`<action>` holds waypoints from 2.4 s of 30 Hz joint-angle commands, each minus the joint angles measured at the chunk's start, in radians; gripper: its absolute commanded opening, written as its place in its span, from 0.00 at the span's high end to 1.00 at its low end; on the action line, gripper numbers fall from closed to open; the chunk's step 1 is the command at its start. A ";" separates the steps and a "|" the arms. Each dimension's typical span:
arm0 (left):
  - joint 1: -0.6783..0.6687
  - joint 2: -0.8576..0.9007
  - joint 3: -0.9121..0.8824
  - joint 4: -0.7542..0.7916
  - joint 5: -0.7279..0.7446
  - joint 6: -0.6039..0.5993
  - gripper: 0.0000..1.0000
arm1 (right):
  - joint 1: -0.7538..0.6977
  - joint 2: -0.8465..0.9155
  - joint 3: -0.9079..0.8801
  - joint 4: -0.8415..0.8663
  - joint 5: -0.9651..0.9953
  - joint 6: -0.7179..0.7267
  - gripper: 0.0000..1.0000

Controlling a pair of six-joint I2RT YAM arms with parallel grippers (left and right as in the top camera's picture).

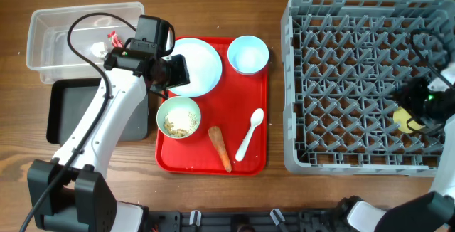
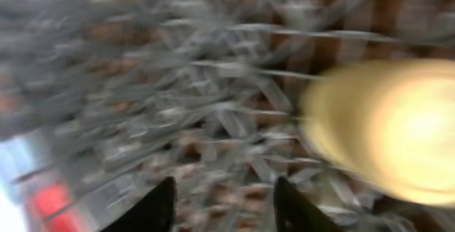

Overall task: Sort waste into correct bins and load items into the dishwasher rack
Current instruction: 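Release the cup and move the right gripper to the white spoon, then grasp the white spoon on the tray with the right gripper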

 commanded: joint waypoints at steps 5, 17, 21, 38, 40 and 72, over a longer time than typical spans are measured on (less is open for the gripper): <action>0.003 -0.018 0.003 -0.001 -0.010 0.010 0.44 | 0.132 -0.091 0.026 -0.005 -0.354 -0.183 0.43; 0.004 -0.018 0.003 -0.068 -0.088 0.009 0.41 | 0.706 -0.100 0.025 -0.010 -0.063 -0.064 0.42; 0.025 -0.018 0.003 -0.099 -0.111 -0.007 0.40 | 0.887 -0.078 0.025 -0.010 0.040 0.045 0.36; 0.349 -0.018 0.003 -0.211 -0.087 -0.156 0.29 | 1.225 0.282 0.025 -0.004 0.177 0.394 0.36; 0.352 -0.018 0.003 -0.211 -0.084 -0.156 0.29 | 1.234 0.323 0.025 0.007 0.177 0.405 0.36; 0.352 -0.018 0.003 -0.215 -0.083 -0.156 0.28 | 1.266 0.506 0.026 0.093 0.208 0.505 0.87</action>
